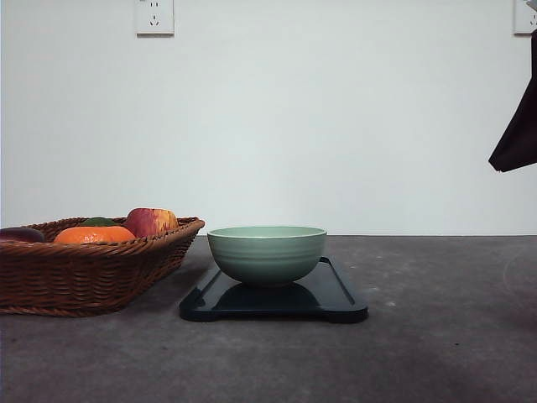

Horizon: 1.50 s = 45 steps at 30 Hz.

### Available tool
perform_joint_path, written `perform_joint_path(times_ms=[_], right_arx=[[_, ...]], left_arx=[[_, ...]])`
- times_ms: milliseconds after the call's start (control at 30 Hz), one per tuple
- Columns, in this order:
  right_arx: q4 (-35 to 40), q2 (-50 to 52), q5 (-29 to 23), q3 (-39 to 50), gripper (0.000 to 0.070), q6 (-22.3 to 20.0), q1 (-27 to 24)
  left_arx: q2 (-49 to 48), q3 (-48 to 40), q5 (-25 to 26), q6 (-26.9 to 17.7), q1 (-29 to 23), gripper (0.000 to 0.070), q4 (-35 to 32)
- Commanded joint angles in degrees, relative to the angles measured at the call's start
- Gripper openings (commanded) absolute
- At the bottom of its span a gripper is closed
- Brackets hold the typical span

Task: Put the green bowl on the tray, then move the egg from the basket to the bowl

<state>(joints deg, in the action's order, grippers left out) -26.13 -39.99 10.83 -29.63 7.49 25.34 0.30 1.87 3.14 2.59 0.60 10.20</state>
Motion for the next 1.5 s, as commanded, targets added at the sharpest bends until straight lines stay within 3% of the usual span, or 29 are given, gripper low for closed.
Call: perform_joint_path(times_ms=[0, 267, 400, 467, 800, 1000, 1167, 1467], right_arx=[[0.6, -0.3, 0.0, -0.3, 0.0017, -0.4, 0.3], [0.6, -0.3, 0.0, -0.3, 0.0017, -0.6, 0.3], [1.1, 0.9, -4.5, -0.1, 0.0017, -6.7, 0.2], [2.4, 2.3, -7.3, 0.6, 0.0017, -7.8, -0.4], [15.3, 21.4, -8.3, 16.5, 0.0017, -10.0, -13.0], [17.6, 33.5, -8.3, 25.0, 0.0017, -10.5, -19.5], [17.5, 40.0, -8.3, 28.9, 0.0017, -10.5, -22.4], [17.1, 39.8, -8.4, 29.0, 0.0017, -10.5, -23.2]], left_arx=[[-0.1, -1.1, 0.1, 0.0, 0.0, 0.0, 0.4], [-0.1, -1.1, 0.1, 0.0, 0.0, 0.0, 0.4], [-0.1, -1.1, 0.1, 0.0, 0.0, 0.0, 0.4], [-0.1, -1.1, 0.1, 0.0, 0.0, 0.0, 0.4], [-0.1, -1.1, 0.1, 0.0, 0.0, 0.0, 0.5], [-0.1, -1.1, 0.1, 0.0, 0.0, 0.0, 0.4], [-0.1, -1.1, 0.1, 0.0, 0.0, 0.0, 0.5], [-0.1, -1.1, 0.1, 0.0, 0.0, 0.0, 0.5]])
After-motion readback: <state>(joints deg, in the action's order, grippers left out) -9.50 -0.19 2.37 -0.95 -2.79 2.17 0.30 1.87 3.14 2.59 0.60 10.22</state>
